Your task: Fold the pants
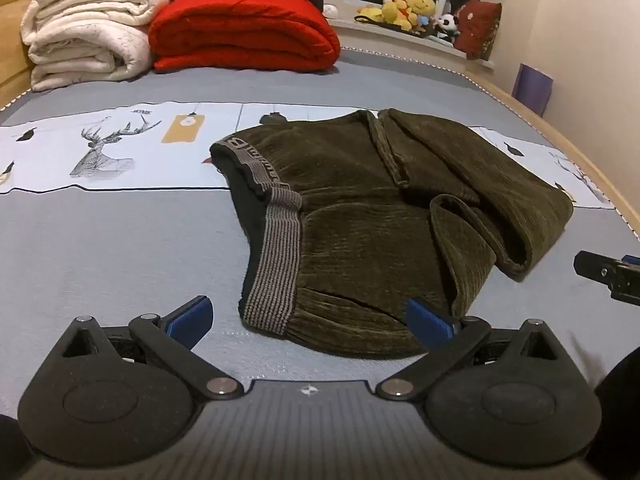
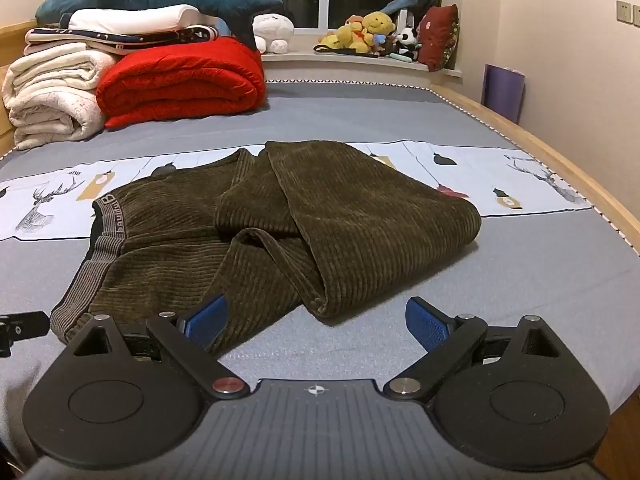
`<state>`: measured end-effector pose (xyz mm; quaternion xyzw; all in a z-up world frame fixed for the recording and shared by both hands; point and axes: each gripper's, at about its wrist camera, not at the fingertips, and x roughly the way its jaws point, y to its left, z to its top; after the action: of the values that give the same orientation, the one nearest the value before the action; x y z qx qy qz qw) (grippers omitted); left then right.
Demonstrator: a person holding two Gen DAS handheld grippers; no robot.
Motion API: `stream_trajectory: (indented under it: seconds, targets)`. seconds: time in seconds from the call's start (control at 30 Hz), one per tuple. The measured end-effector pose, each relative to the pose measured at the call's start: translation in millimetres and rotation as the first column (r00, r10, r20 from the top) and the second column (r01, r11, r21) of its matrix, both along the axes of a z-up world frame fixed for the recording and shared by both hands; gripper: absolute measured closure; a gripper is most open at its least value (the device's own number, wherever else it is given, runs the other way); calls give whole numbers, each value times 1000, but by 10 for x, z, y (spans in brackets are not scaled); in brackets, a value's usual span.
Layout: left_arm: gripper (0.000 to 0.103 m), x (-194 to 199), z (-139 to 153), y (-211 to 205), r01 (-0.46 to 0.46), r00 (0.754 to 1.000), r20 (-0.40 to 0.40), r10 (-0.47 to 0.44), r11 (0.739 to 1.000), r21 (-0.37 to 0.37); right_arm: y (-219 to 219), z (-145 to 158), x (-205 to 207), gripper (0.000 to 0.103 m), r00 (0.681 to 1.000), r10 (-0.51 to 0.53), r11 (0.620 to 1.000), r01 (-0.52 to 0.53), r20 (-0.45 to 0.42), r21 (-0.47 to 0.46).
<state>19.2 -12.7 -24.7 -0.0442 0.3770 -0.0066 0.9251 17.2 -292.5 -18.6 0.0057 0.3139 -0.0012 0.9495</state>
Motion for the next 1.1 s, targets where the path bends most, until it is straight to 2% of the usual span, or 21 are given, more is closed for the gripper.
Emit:
stream_trajectory:
  seconds: [1.1]
  targets:
    - [0,22,-55,17,0,1000,-22,0,1000,-6,26,-17,18,7,1000,15,1000,-15,-7,-16]
